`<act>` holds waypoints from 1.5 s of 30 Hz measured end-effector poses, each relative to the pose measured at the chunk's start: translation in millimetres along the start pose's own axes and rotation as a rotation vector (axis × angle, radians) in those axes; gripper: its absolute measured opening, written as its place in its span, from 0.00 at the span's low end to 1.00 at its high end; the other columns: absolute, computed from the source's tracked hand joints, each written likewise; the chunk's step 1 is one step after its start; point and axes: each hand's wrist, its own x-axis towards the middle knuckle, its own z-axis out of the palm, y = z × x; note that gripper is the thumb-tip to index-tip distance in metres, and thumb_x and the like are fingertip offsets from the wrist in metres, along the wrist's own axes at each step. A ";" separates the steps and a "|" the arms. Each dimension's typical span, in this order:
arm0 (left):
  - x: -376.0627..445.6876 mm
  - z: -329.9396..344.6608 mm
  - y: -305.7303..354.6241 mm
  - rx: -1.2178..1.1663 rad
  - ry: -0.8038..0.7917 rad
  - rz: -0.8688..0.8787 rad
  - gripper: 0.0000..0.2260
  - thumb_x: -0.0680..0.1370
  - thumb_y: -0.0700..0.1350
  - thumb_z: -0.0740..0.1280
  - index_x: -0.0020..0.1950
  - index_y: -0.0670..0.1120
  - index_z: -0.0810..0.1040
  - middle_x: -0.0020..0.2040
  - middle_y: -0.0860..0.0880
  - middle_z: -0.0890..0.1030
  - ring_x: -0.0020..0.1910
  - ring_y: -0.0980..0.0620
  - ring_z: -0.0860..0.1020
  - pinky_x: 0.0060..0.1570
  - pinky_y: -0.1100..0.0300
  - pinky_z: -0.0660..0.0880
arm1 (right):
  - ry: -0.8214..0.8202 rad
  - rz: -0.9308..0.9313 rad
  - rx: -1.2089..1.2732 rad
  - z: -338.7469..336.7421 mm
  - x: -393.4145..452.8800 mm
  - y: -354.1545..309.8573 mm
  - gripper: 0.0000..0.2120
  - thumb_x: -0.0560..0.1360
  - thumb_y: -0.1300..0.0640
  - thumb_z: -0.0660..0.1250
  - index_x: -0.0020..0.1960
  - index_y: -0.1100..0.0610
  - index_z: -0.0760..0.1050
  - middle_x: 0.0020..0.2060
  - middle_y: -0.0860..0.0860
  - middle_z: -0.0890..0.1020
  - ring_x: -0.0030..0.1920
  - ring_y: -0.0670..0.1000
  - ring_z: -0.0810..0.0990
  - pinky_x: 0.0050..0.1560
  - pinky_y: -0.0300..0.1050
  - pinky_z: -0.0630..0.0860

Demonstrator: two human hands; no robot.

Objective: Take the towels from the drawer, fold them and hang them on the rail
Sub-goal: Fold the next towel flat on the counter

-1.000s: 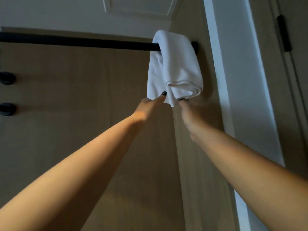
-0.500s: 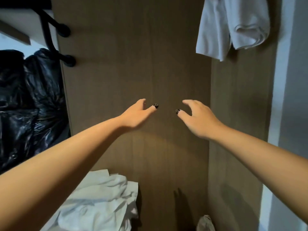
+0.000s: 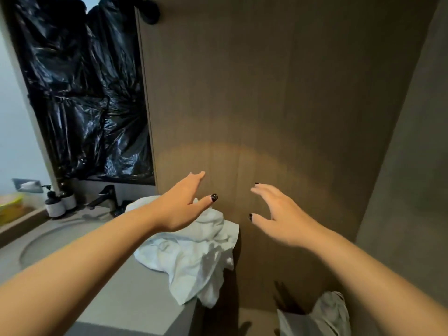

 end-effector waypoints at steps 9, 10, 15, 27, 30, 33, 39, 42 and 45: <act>29.4 66.9 -73.7 0.001 -0.035 -0.151 0.33 0.82 0.59 0.58 0.81 0.50 0.47 0.82 0.52 0.49 0.79 0.56 0.45 0.73 0.63 0.49 | -0.194 0.010 0.137 75.4 73.6 55.0 0.28 0.79 0.45 0.62 0.76 0.46 0.59 0.77 0.40 0.53 0.68 0.52 0.70 0.63 0.41 0.65; 32.1 72.7 -80.0 0.007 -0.037 -0.163 0.33 0.82 0.59 0.58 0.81 0.50 0.46 0.82 0.52 0.48 0.79 0.56 0.44 0.73 0.63 0.48 | -0.209 0.003 0.141 81.5 82.8 57.4 0.28 0.79 0.45 0.62 0.76 0.46 0.59 0.77 0.40 0.53 0.68 0.52 0.69 0.63 0.41 0.65; 35.1 91.4 -108.7 0.040 -0.050 -0.187 0.33 0.83 0.57 0.58 0.81 0.49 0.45 0.82 0.52 0.47 0.79 0.56 0.41 0.75 0.61 0.48 | -0.290 -0.047 0.137 112.5 119.2 57.5 0.27 0.79 0.47 0.62 0.76 0.49 0.61 0.77 0.42 0.53 0.75 0.48 0.59 0.65 0.37 0.59; 71.9 97.7 -207.9 0.014 -0.081 -0.208 0.34 0.82 0.53 0.61 0.81 0.48 0.45 0.82 0.51 0.47 0.80 0.54 0.42 0.75 0.60 0.48 | -0.375 -0.066 0.104 169.7 190.9 30.7 0.25 0.80 0.52 0.61 0.75 0.52 0.62 0.75 0.44 0.58 0.74 0.46 0.59 0.66 0.37 0.60; 86.1 96.5 -240.4 0.013 -0.111 -0.182 0.35 0.82 0.54 0.61 0.81 0.49 0.44 0.82 0.51 0.47 0.80 0.53 0.45 0.75 0.59 0.50 | -0.344 -0.045 0.106 186.8 216.6 16.1 0.25 0.80 0.53 0.61 0.75 0.53 0.62 0.74 0.44 0.60 0.72 0.46 0.61 0.65 0.35 0.59; 99.9 94.9 -275.1 0.047 -0.122 -0.168 0.34 0.82 0.53 0.61 0.81 0.47 0.45 0.82 0.50 0.50 0.80 0.51 0.47 0.76 0.56 0.49 | -0.293 -0.006 0.124 209.5 236.3 1.6 0.23 0.80 0.54 0.62 0.74 0.53 0.64 0.72 0.44 0.62 0.71 0.45 0.63 0.65 0.34 0.60; 115.2 102.2 -333.7 0.296 -0.119 -0.050 0.29 0.81 0.56 0.59 0.80 0.51 0.55 0.81 0.50 0.50 0.80 0.46 0.42 0.76 0.40 0.45 | -0.255 0.021 0.074 268.7 256.4 -28.2 0.21 0.77 0.54 0.62 0.70 0.49 0.71 0.70 0.47 0.66 0.73 0.47 0.62 0.71 0.43 0.61; 113.5 110.6 -351.8 0.288 -0.160 0.034 0.30 0.80 0.61 0.57 0.80 0.56 0.52 0.81 0.51 0.45 0.80 0.47 0.39 0.76 0.42 0.42 | -0.147 0.065 -0.002 292.4 258.0 -37.4 0.20 0.77 0.53 0.64 0.69 0.51 0.71 0.68 0.48 0.68 0.71 0.48 0.64 0.68 0.41 0.62; 110.8 116.9 -359.3 0.207 -0.077 0.075 0.24 0.82 0.57 0.59 0.78 0.59 0.61 0.81 0.50 0.51 0.80 0.47 0.44 0.76 0.44 0.42 | -0.034 0.101 -0.077 304.1 254.5 -44.9 0.13 0.78 0.53 0.63 0.61 0.53 0.75 0.60 0.48 0.72 0.64 0.49 0.70 0.63 0.42 0.66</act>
